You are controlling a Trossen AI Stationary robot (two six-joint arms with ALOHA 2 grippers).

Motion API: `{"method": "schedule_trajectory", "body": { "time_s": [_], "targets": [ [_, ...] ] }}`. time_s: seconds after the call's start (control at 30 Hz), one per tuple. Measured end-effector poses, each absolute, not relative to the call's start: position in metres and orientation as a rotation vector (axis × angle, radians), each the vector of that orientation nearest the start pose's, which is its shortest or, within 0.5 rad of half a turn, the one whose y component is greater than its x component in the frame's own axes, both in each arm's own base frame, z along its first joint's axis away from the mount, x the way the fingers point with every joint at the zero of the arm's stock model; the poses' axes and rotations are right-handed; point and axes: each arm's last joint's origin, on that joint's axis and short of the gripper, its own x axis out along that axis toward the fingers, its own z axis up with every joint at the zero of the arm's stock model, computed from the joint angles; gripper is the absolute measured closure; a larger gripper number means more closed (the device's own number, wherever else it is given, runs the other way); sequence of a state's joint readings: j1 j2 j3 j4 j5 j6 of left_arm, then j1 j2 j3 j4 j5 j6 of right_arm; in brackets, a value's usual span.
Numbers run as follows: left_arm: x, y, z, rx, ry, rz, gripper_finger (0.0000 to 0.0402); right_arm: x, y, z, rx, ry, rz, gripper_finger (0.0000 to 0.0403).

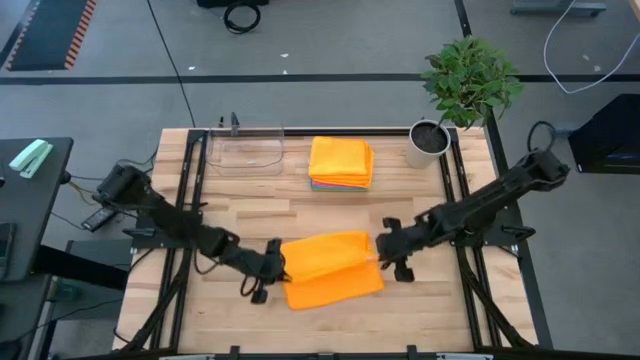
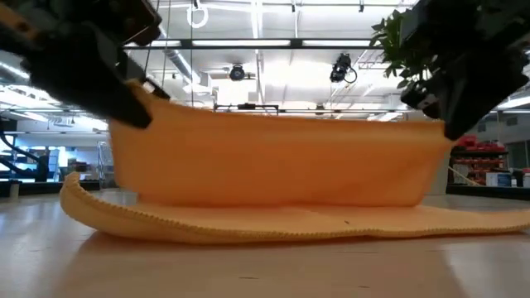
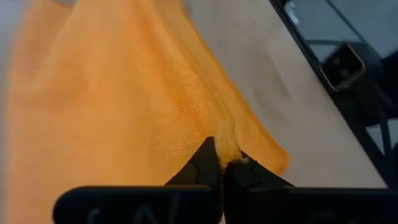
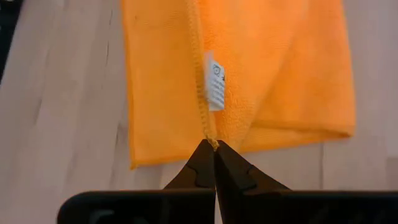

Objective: Fold microfiber towels
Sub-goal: Fold the orange towel

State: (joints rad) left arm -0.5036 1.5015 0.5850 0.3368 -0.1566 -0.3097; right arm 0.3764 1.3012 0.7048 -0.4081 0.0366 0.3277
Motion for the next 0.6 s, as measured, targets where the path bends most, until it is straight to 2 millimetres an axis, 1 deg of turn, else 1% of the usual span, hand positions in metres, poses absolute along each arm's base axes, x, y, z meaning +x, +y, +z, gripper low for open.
{"method": "schedule_trajectory", "body": {
  "time_s": [0.07, 0.1, 0.17, 0.27, 0.4, 0.47, 0.53, 0.6],
  "targets": [
    [0.249, -0.138, 0.148, -0.126, 0.590, -0.259, 0.0397, 0.226, 0.088, 0.184, 0.085, 1.021, 0.132, 0.0402],
    [0.251, -0.138, 0.146, -0.131, 0.577, -0.257, 0.0397, 0.229, 0.084, 0.184, 0.080, 1.016, 0.112, 0.0402],
    [0.256, -0.134, 0.146, -0.128, 0.559, -0.203, 0.0394, 0.237, 0.071, 0.189, 0.061, 0.991, 0.062, 0.0402],
    [0.264, -0.114, 0.151, -0.081, 0.519, -0.079, 0.0391, 0.248, 0.041, 0.205, -0.014, 0.938, -0.008, 0.0402],
    [0.272, -0.081, 0.167, -0.044, 0.459, 0.018, 0.0396, 0.259, -0.007, 0.235, -0.190, 0.925, -0.098, 0.0402],
    [0.272, -0.067, 0.174, -0.054, 0.448, 0.049, 0.0396, 0.261, -0.024, 0.250, -0.205, 0.930, -0.129, 0.0403],
    [0.271, -0.061, 0.181, -0.081, 0.446, 0.015, 0.0392, 0.260, -0.027, 0.260, -0.186, 0.950, -0.108, 0.0403],
    [0.269, -0.064, 0.180, -0.104, 0.478, -0.060, 0.0391, 0.258, -0.018, 0.262, -0.191, 0.987, -0.045, 0.0403]
  ]
}}
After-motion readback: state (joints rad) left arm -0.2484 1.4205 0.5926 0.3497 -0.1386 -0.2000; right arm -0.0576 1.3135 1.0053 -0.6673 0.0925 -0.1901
